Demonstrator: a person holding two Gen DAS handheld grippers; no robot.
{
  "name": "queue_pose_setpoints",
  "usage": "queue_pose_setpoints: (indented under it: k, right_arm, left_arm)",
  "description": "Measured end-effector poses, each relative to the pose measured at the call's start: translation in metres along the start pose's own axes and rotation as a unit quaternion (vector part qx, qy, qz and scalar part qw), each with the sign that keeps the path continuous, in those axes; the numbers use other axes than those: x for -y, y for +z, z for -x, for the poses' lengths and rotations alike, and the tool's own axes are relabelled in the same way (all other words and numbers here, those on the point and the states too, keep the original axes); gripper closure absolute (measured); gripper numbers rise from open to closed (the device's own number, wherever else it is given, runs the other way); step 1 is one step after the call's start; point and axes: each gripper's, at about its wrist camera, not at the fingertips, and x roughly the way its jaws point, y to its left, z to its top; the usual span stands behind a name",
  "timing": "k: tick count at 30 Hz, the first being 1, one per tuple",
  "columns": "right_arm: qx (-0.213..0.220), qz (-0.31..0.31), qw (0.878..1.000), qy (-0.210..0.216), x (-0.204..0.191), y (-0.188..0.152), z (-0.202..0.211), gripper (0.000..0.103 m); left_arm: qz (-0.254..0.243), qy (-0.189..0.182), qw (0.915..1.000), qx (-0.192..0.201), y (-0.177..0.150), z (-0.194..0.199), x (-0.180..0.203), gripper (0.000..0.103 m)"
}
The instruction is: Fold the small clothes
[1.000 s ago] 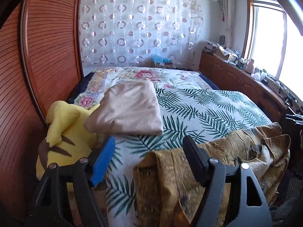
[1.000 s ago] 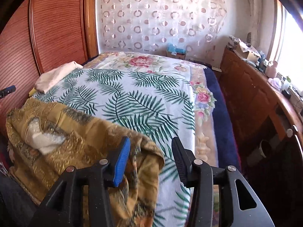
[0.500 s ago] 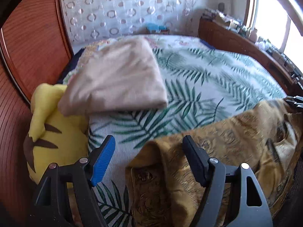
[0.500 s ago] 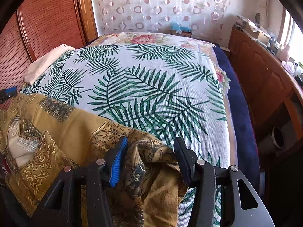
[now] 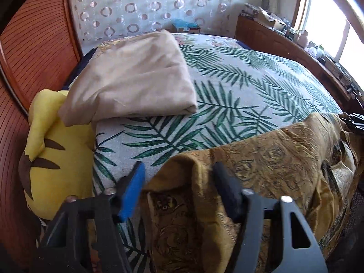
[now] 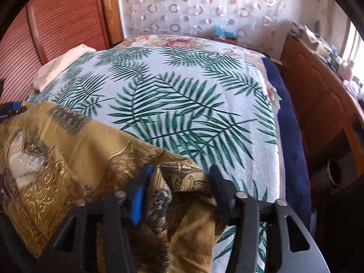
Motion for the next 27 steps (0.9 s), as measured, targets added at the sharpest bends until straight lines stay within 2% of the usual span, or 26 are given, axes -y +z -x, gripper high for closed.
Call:
queue_pose_setpoints:
  k: [2,4,8,13,16,20,27]
  right_arm:
    - [-0.004,0.005,1.0,0.017,-0.002,-0.001,0.001,0.08]
    - [-0.007,0.01,0.999,0.035,-0.006,-0.002,0.003,0.089]
    - [0.013,0.015,0.999,0.04,-0.013,-0.005,0.023,0.093]
    - [0.096,-0.004,0.995,0.036,-0.014,-0.003,0.09,0.094]
    - [0.138,0.007,0.99,0.029,-0.018,0.004,0.141,0.094]
    - [0.191,0.021,0.981,0.007,-0.02,0.016,0.204,0.094]
    - [0.279,0.037,0.959,-0.021,-0.017,0.036,0.297,0.094]
  left_arm:
    - [-0.007,-0.014,0.9999,0.0,-0.001,0.002,0.006,0.075]
    - [0.006,-0.042,0.9991,0.001,0.0,0.006,0.009,0.089]
    - [0.003,-0.05,0.9975,0.051,0.004,0.041,0.023,0.091]
    - [-0.004,-0.075,0.9877,0.137,0.019,0.114,0.038,0.092]
    - [-0.019,-0.085,0.9791,0.183,0.038,0.155,0.049,0.092]
    - [-0.032,-0.087,0.9633,0.252,0.058,0.215,0.062,0.092]
    - [-0.025,-0.08,0.9373,0.338,0.076,0.292,0.054,0.092]
